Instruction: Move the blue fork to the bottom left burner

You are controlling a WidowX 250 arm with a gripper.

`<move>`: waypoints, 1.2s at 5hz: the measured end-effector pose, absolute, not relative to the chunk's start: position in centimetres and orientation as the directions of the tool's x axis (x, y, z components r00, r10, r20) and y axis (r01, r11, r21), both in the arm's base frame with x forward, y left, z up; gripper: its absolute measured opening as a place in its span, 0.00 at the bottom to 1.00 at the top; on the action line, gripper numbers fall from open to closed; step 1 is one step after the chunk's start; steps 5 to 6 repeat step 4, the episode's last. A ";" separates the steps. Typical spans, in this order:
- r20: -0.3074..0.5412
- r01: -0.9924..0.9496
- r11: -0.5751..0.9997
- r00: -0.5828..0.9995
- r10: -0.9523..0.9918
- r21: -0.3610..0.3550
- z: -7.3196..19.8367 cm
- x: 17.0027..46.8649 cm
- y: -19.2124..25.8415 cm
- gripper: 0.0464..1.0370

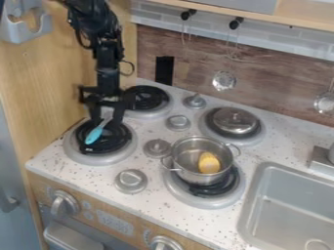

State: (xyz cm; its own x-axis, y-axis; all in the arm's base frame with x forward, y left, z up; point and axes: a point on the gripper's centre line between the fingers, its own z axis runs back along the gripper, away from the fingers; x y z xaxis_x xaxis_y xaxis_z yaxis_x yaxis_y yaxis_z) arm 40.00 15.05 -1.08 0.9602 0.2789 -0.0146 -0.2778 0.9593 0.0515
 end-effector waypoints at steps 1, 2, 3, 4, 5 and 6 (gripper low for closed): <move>0.068 -0.263 0.963 0.964 0.259 0.057 2.8 40.4 13.9 0.98; 0.058 -0.225 0.973 0.973 0.221 0.058 2.7 40.2 12.2 0.97; 0.042 -0.195 0.980 0.980 0.194 0.044 2.5 40.1 11.4 0.96; 0.020 -0.148 0.988 0.989 0.147 0.038 2.5 40.0 10.4 0.96; 0.020 -0.148 0.988 0.989 0.147 0.038 2.5 40.0 10.4 0.96; 0.020 -0.148 0.988 0.989 0.147 0.038 2.5 40.0 10.4 0.96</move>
